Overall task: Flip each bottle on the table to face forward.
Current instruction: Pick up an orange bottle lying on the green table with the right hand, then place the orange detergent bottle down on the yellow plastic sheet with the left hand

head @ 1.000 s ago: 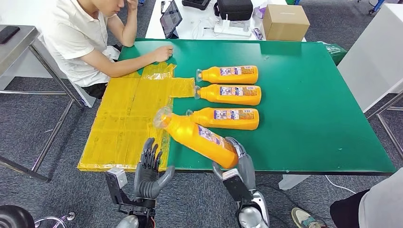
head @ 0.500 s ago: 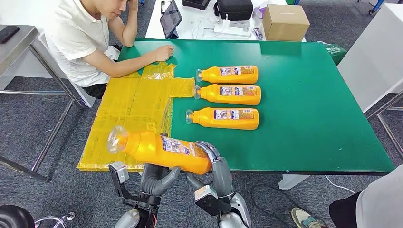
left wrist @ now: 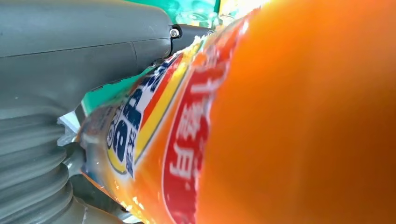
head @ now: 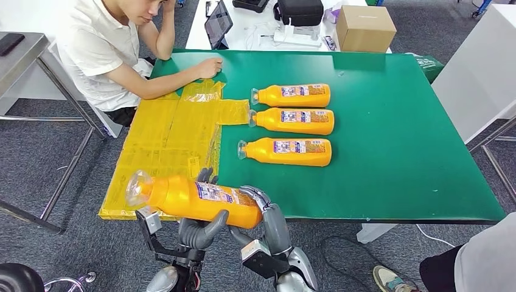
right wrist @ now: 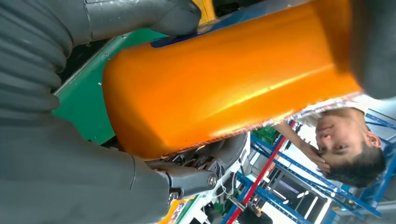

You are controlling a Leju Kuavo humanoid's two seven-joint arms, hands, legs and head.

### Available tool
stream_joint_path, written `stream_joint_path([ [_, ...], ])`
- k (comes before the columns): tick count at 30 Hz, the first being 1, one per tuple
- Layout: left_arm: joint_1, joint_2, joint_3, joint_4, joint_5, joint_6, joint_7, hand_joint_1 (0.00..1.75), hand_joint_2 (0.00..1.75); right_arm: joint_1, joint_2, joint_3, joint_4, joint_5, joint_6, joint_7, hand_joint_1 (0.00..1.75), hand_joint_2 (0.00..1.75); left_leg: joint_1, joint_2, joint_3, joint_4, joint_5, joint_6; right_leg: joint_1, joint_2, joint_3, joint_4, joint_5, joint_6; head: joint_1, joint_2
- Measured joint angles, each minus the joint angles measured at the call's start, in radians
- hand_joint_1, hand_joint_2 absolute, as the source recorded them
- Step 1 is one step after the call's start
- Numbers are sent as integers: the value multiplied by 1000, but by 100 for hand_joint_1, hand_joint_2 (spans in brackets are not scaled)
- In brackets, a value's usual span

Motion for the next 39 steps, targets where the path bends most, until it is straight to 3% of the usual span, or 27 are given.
stream_joint_path([
  [2, 4, 0, 0, -14, 4, -11, -2, 152, 175, -4, 3, -1, 14, 0, 8, -1, 153, 175, 0, 0, 0, 0, 0, 0, 0, 0, 0, 0, 0, 0, 0, 0],
  [3, 7, 1, 0, -21, 6, -18, -2, 175, 175, -6, 4, -1, 21, 0, 11, -2, 150, 175, 0, 0, 0, 0, 0, 0, 0, 0, 0, 0, 0, 0, 0, 0],
  [4, 10, 2, 0, -27, 7, -24, -3, 175, 175, -8, 6, -2, 27, 1, 13, -3, 144, 175, 0, 0, 0, 0, 0, 0, 0, 0, 0, 0, 0, 0, 0, 0],
  [5, 12, 2, 1, -32, 6, -28, -4, 175, 175, -11, 7, -3, 31, 3, 14, -5, 127, 175, 0, 0, 0, 0, 0, 0, 0, 0, 0, 0, 0, 0, 0, 0],
  [8, 14, 4, 3, -36, 4, -30, -10, 175, 175, -16, 11, -4, 41, 11, 18, -7, 32, 175, 0, 0, 0, 0, 0, 0, 0, 0, 0, 0, 0, 0, 0, 0],
  [9, 15, 4, 4, -36, 10, -34, -11, 175, 175, -17, 11, -4, 44, 14, 22, -7, 10, 175, 0, 0, 0, 0, 0, 0, 0, 0, 0, 0, 0, 0, 0, 0],
  [10, 15, 5, 5, -36, 19, -41, -11, 175, 175, -18, 12, -4, 47, 15, 27, -7, 2, 175, 0, 0, 0, 0, 0, 0, 0, 0, 0, 0, 0, 0, 0, 0],
  [14, 20, 9, 17, -39, 80, -114, -2, 175, 175, -16, 12, -5, 62, 15, 37, -8, 0, 175, 0, 0, 0, 0, 0, 0, 0, 0, 0, 0, 0, 0, 0, 0],
  [18, 29, 15, 27, -48, 103, -158, 0, 175, 175, -11, 15, -7, 68, 16, 43, -8, 0, 0, 0, 0, 0, 0, 0, 0, 0, 0, -1, 0, 0, 0, 0, 0],
  [23, 36, 19, 31, -61, 71, -142, 3, 175, 175, -7, 19, -11, 75, 30, 40, -6, 0, 0, 0, 0, 0, 0, 0, 0, 0, 0, -1, 0, 0, 0, 0, 0],
  [27, 33, 12, 30, -73, -27, -36, -2, 175, 175, 0, 22, -14, 75, 27, 47, -4, 0, 0, 0, 0, 0, 0, 0, 0, 0, 0, -1, 0, 0, 0, 0, 0],
  [29, 25, 9, 30, -73, -133, 84, -12, 175, 175, 11, 22, -15, 64, 18, 54, -4, 0, 0, 0, 0, 0, 0, 0, 0, 0, 0, -1, 0, 0, 0, 0, 0],
  [35, -55, 12, 68, 20, -620, 558, -31, 175, 175, 56, -4, -21, -50, 64, -66, -4, 0, 0, 0, 0, 0, 0, 0, 0, 0, 0, -1, 0, 0, 0, 0, 0],
  [39, -104, -31, 243, 90, -1248, 654, -56, 175, 175, 76, -18, -48, -142, 39, -24, 0, 0, 0, 0, 0, 0, 0, 1, 1, 0, 0, -1, 0, 0, 0, 0, 0],
])
